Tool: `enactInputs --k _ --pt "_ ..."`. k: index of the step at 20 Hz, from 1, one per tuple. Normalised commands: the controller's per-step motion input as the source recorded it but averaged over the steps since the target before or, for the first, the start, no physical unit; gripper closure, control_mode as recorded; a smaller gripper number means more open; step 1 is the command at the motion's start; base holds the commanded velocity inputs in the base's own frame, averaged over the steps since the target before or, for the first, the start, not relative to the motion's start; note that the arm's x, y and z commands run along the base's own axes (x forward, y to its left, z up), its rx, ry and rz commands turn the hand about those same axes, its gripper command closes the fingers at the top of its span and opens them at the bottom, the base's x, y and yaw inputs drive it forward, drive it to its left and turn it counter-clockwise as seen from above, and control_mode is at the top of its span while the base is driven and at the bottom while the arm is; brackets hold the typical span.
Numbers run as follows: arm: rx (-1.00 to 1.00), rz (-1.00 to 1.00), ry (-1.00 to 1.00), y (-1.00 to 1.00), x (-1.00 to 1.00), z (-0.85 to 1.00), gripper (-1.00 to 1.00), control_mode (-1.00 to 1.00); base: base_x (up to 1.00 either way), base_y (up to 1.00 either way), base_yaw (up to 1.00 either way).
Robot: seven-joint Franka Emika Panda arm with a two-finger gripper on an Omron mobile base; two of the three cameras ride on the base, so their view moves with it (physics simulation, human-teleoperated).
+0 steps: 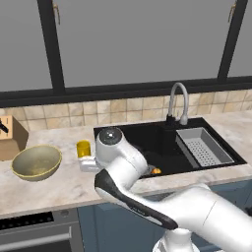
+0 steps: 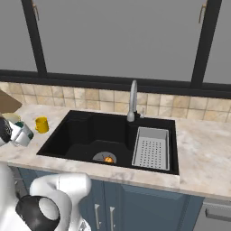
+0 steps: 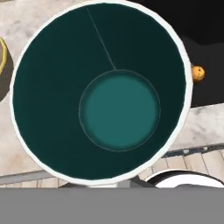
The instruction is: Clear the mugs and bowl far away from the sink.
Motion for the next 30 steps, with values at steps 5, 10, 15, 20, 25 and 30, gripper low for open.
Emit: enactInputs --k 5,10,15,20,25,30 --pt "0.3 0.0 -0.07 -0.89 -0.76 1.0 1.0 -1.0 0.0 0.0 0.0" --pt "0.21 0.0 -0.01 -0.81 -0.85 0.71 1.0 -1.0 0.0 0.0 0.0" --pt "0.07 -0.01 -0.1 -0.79 -0.92 0.11 1.0 -1.0 0.0 0.0 0.0" --pt "0.01 -0.02 -0.02 -0.19 -0.17 0.0 1.0 1.0 0.0 0.0 0.0" --pt "0.0 0.0 0.0 0.0 0.0 0.0 1.0 1.0 -0.59 -0.17 0.0" --pt "0.0 0.0 0.0 0.0 0.0 0.0 1.0 1.0 -1.0 -0.21 0.0"
